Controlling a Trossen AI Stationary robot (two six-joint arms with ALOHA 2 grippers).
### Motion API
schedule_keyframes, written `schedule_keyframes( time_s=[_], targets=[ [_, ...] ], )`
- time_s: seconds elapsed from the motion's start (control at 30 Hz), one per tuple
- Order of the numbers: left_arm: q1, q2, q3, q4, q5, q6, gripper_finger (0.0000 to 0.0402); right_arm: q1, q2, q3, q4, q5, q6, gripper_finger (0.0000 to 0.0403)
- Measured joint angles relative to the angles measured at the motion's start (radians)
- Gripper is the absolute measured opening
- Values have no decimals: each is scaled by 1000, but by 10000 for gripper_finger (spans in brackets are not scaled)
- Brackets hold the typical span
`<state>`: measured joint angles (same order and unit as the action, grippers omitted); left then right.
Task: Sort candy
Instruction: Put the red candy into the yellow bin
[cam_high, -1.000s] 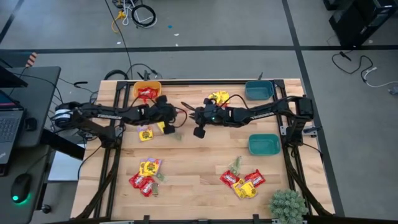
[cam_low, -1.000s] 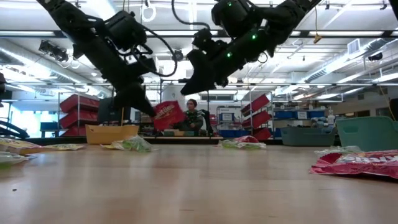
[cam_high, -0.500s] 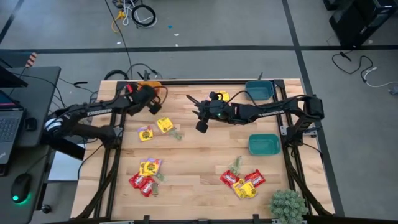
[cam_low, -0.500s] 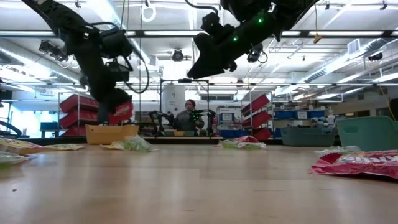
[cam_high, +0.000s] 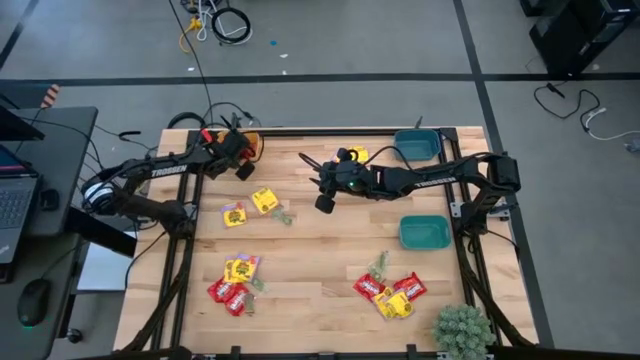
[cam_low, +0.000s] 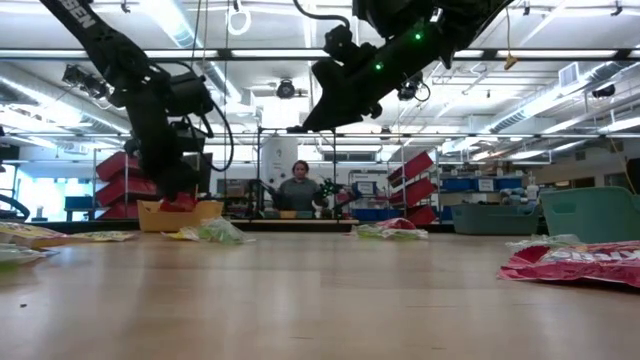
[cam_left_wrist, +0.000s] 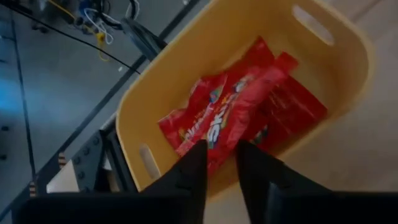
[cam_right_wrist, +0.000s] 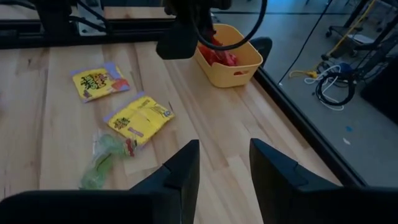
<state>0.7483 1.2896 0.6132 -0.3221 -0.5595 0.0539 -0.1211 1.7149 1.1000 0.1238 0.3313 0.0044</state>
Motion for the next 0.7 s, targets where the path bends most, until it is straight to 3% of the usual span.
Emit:
schedule_keyframes(
  time_s=[0.27,0.4,0.57,0.7],
  targets=[
    [0,-1,0,64,-7,46,160,0,0,0,-16,0,18,147],
    [10,-1,0,74,6,46,163,-9,0,0,-54,0,18,152],
    [35,-1,0,69,181,43,162,-27,1,0,-93,-1,24,148],
    [36,-1,16,50,168,82,164,-31,1,0,-98,-10,30,152]
  ],
)
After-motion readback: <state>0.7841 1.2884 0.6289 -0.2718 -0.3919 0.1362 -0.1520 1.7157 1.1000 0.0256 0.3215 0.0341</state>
